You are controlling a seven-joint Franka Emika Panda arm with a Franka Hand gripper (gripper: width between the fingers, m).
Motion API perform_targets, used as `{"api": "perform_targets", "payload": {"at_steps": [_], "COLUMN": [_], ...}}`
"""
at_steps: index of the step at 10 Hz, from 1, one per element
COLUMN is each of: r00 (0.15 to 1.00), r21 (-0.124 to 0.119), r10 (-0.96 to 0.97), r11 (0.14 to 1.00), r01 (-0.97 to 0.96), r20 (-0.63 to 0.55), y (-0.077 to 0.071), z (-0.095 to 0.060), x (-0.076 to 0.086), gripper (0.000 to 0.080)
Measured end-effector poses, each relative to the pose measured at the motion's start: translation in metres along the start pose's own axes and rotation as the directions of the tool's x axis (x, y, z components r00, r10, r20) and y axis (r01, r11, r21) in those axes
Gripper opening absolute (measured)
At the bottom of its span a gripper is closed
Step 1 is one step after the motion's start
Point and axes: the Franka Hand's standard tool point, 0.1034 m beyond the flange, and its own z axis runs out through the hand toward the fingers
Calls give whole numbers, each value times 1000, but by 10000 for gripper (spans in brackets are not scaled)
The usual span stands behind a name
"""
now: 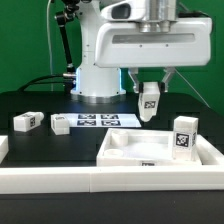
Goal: Assemble square table
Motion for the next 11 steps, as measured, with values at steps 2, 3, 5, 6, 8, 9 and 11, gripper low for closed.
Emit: {"api": "perform_targets", "payload": {"at_steps": [2,3,5,6,8,9,11], "r00": [995,996,996,996,997,998,998], "r21": [-7,-6,-7,-7,-12,-3,-6], "r10": [-16,-19,-20,-20,-26,-17,-9], "r11": [1000,1000,1000,1000,1000,1000,1000], "r01": [15,18,20,19,25,17,9], "r20": [-103,-82,-84,-84,-76,-64,-69], "y": [11,15,14,14,23,33,52], "z": [-17,-19,-18,-18,-7,-6,-7], "x": [18,18,19,19,20,27,44], "gripper": [290,290,290,290,290,290,290]}}
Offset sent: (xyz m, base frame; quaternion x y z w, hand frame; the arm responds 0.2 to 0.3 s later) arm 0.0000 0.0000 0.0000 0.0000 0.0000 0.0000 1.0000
